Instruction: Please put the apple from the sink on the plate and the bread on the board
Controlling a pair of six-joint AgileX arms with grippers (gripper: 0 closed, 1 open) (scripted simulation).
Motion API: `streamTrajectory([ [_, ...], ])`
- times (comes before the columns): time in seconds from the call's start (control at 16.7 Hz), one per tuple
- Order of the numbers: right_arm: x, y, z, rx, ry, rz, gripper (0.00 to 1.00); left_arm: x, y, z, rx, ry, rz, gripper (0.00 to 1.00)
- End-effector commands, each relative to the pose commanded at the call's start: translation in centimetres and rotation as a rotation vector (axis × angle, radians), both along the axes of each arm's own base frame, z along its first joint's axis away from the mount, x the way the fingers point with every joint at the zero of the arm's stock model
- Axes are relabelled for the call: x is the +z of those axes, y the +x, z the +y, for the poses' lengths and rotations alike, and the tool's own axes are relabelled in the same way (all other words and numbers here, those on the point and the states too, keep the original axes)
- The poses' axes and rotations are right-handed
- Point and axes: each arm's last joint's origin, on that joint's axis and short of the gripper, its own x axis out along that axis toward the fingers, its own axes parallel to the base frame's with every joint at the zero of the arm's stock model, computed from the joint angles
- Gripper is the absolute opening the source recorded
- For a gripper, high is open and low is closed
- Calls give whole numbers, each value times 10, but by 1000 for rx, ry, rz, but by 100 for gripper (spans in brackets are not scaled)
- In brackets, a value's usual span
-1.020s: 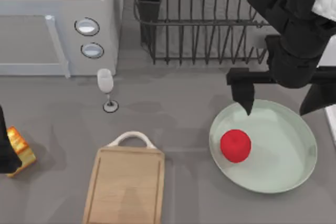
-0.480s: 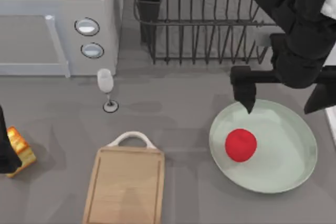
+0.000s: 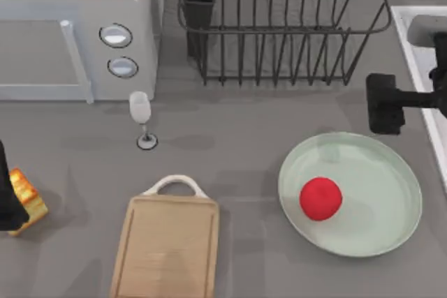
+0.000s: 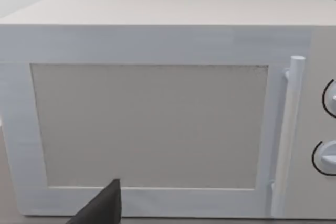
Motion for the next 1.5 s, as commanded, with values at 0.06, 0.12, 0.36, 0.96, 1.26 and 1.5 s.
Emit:
streamTrajectory([
  [0.06,2,-10,-9,-1,14,-57,100,0,0,0,0,0,0,100],
  [0.12,4,-21,-18,-2,27,-117,100,0,0,0,0,0,0,100],
  [0.36,-2,-67,-53,-13,57,-389,100,0,0,0,0,0,0,100],
  [0.96,-78,-146,-97,-71,-41,-1064,100,0,0,0,0,0,0,100],
  [1.26,-103,-151,-103,-91,-103,-1225,100,0,0,0,0,0,0,100],
  [1.5,-104,-152,-103,-92,-106,-1232,100,0,0,0,0,0,0,100],
])
